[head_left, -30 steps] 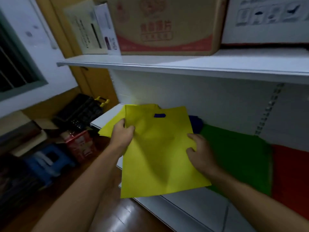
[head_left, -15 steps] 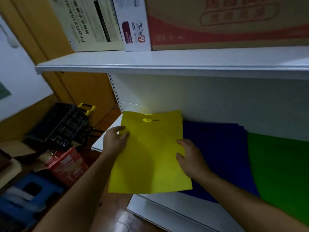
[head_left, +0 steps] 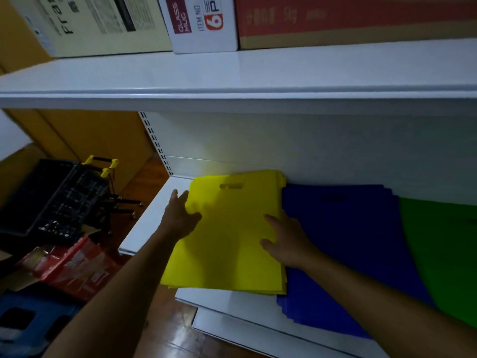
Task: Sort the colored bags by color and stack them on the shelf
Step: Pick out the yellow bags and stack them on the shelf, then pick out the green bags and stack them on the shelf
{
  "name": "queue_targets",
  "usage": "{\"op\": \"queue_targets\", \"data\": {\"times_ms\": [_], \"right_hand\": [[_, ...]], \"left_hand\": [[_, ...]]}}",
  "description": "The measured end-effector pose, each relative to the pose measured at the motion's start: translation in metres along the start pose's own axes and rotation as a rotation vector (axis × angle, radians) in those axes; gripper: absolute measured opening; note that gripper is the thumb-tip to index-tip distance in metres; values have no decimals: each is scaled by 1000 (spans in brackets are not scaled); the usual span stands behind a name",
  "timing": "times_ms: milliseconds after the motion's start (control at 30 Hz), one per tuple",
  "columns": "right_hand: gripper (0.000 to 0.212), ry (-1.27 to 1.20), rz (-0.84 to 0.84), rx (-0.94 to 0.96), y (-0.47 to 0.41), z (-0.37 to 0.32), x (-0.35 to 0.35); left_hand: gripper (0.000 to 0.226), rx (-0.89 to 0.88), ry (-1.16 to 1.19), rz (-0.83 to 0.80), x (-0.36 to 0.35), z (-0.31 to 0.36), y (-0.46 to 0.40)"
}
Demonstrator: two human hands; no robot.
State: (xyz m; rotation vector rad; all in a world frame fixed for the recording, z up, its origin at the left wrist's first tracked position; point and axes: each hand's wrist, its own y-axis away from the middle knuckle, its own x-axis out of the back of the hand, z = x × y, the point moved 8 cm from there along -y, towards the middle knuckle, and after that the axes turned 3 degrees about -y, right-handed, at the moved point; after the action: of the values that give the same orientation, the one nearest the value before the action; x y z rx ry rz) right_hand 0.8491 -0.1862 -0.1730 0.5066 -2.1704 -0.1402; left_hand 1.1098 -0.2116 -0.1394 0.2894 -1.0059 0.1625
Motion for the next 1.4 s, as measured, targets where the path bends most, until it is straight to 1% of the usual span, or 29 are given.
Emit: {"op": "queue_targets", "data": {"times_ms": [100, 167, 267, 433, 533, 767, 833, 1000, 1133, 1200, 1300, 1400], "right_hand": [[69, -55, 32, -19, 3, 6, 13], [66, -114, 84, -30, 9, 13, 27], [62, -191, 164, -48, 26, 26, 47], [62, -257, 249, -73, 75, 53, 74], [63, -266, 306, -102, 112, 73, 92], [62, -270, 459, -197, 200, 128, 136], [60, -277, 497, -228, 224, 149, 149], [67, -243, 590, -315, 290, 217, 191], [66, -211, 683, -383, 366, 285, 234], [66, -195, 722, -377, 406, 320, 253], [67, -170, 782, -381, 460, 373, 284], [69, -181, 790, -402, 505, 418, 308]], "left_hand": [[77, -23, -15, 22, -3, 9, -3], [74, -53, 7, 50, -4, 24, -2], [69, -131, 54, 88, -5, 57, 5], [62, -237, 121, 143, -11, 120, 31], [60, -267, 175, 96, -26, 158, 53], [57, -425, 276, -52, -72, 255, 120], [58, -466, 291, -87, -85, 278, 137], [61, -507, 325, -183, -129, 344, 182], [63, -551, 378, -290, -182, 426, 243], [64, -573, 391, -324, -209, 468, 280], [63, -617, 404, -331, -247, 527, 332], [60, -636, 389, -308, -280, 575, 375]]}}
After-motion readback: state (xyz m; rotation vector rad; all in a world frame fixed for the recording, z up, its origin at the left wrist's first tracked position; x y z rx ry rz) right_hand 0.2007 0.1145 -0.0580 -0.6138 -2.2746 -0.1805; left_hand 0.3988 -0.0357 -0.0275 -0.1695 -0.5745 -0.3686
